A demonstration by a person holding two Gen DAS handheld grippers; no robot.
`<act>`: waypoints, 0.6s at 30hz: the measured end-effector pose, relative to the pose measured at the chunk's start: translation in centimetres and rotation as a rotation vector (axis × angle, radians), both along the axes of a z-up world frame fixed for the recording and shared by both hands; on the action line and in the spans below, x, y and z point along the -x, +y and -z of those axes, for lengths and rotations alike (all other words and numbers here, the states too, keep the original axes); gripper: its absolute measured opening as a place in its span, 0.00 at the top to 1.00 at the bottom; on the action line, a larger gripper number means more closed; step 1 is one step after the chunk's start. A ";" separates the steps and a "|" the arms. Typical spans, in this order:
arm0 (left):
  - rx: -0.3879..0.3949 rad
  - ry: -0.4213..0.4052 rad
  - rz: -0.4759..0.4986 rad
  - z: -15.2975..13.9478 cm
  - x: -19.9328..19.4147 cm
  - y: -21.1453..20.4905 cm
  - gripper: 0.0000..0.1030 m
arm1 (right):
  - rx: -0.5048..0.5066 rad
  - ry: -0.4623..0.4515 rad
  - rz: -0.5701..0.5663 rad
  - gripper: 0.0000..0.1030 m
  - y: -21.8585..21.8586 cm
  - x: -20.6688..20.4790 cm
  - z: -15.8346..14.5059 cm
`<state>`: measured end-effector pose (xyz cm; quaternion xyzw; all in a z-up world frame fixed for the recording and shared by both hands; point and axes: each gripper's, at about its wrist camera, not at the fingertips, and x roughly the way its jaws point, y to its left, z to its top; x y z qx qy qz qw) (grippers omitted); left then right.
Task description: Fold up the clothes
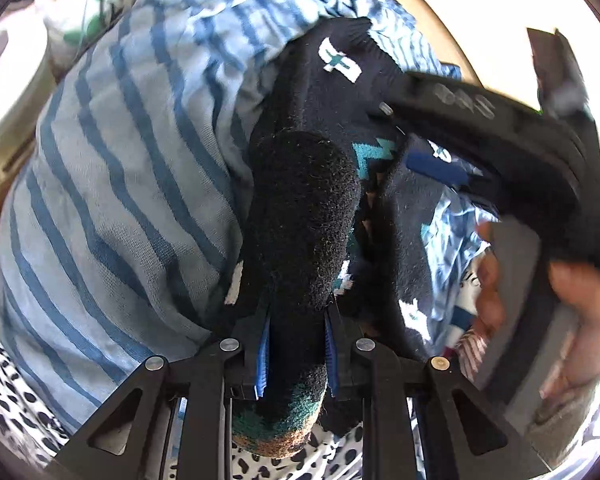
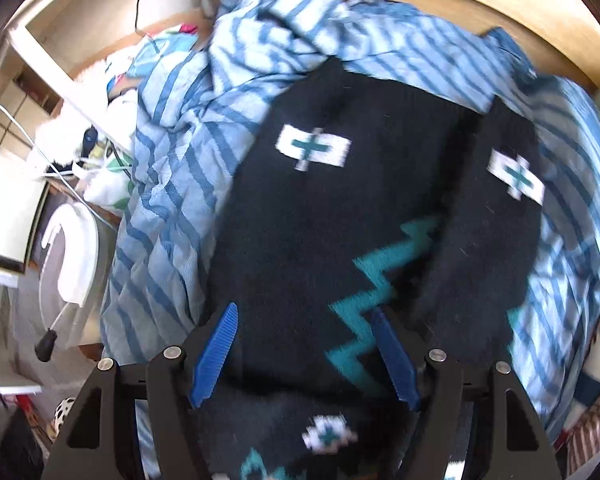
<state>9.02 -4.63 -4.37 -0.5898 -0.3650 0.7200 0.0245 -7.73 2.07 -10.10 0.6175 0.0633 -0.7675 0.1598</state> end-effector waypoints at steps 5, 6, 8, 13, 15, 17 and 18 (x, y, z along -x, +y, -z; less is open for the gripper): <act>-0.038 -0.021 -0.020 0.3 0.1 -1.1 0.78 | -0.069 -0.037 -0.074 0.29 -5.1 2.4 2.8; -0.056 -0.027 -0.028 0.5 0.1 -1.4 0.79 | -0.081 -0.034 -0.084 0.30 -5.6 2.5 3.3; -0.076 -0.036 -0.041 0.7 0.1 -2.0 0.79 | -0.105 -0.027 -0.104 0.55 -6.6 2.7 4.2; -0.050 -0.019 -0.014 -0.2 -0.1 -1.6 0.79 | 0.021 -0.087 -0.099 0.75 -5.1 2.1 4.9; -0.049 -0.010 -0.003 -0.5 -0.2 -1.2 0.79 | 0.035 -0.072 -0.097 0.80 -4.3 1.8 4.2; -0.051 -0.006 -0.002 -0.9 -0.3 -1.0 0.79 | 0.033 -0.039 -0.100 0.96 -3.6 1.6 3.2; -0.054 -0.002 -0.003 -1.2 -0.4 -0.9 0.79 | 0.022 -0.010 -0.102 0.97 -3.2 1.6 2.4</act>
